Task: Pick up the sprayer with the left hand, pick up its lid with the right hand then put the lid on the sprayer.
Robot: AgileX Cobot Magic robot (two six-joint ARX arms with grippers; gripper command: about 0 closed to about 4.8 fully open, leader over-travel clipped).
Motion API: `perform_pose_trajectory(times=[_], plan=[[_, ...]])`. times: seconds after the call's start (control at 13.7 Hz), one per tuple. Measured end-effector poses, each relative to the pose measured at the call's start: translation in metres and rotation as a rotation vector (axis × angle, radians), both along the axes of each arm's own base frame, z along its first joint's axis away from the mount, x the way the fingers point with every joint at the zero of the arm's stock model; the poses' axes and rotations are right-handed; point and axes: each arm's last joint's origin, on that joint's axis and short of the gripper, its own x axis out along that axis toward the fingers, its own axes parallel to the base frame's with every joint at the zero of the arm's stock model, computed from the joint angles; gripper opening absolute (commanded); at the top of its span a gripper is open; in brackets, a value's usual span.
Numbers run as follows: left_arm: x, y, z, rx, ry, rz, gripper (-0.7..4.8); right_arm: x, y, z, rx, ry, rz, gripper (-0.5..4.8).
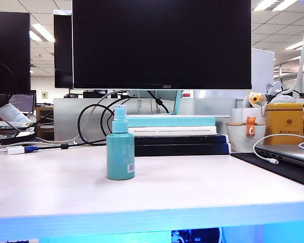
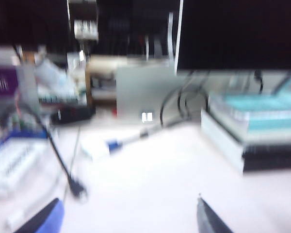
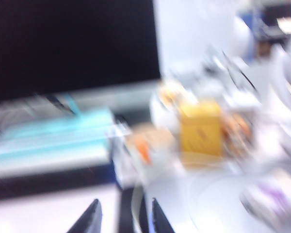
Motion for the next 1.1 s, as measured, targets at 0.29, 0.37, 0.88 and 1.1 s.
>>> perform_pose_trajectory(times=[0.29, 0.37, 0.88, 1.1], plan=[[-0.001, 0.000, -0.003, -0.003, 0.020, 0.010, 2.68, 0.001, -0.001, -0.022, -0.039, 0.187, -0.039, 0.30], [-0.004, 0.000, -0.002, 0.003, 0.004, 0.019, 2.26, 0.001, -0.001, -0.030, -0.042, 0.211, -0.039, -0.01], [-0.012, 0.001, -0.022, 0.046, 0.090, 0.090, -0.16, -0.007, -0.003, -0.038, -0.071, 0.115, -0.039, -0.01], [-0.013, 0.000, -0.033, 0.073, 0.184, 0.051, -0.06, -0.007, -0.003, -0.050, -0.096, 0.219, -0.041, -0.01]])
